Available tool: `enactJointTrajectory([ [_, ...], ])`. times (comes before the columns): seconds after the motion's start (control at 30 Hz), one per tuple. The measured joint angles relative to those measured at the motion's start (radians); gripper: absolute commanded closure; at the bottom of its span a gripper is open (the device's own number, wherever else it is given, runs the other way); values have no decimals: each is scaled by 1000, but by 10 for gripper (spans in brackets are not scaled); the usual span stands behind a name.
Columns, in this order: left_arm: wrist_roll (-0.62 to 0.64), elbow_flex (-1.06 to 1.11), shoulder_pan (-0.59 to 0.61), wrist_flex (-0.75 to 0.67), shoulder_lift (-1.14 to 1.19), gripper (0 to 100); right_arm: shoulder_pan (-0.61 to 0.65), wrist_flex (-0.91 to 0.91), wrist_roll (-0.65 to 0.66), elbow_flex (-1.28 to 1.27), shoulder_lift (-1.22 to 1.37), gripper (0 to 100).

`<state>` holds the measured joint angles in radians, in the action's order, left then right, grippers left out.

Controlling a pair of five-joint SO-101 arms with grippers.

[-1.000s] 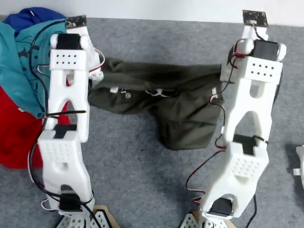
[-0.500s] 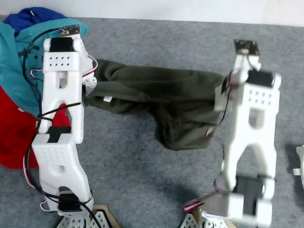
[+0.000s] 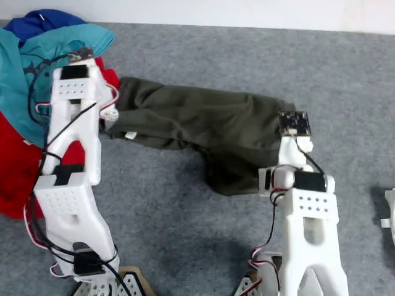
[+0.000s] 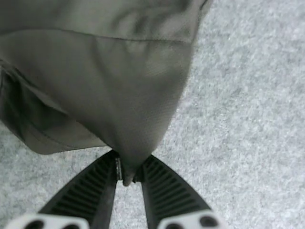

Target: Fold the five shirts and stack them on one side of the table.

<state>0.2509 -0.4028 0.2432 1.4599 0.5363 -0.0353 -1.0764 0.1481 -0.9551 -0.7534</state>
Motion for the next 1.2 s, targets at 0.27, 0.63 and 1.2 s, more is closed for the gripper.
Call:
enactJointTrajectory([
  [0.27, -2, -21, 21, -14, 0, 993, 2, -74, 25, 41, -75, 991],
  [0.63, 0, -21, 18, -100, 11, 993, 2, -183, 34, 12, -81, 991],
  [1.2, 0, -21, 18, -215, 51, 993, 57, -178, 101, -57, -83, 985],
])
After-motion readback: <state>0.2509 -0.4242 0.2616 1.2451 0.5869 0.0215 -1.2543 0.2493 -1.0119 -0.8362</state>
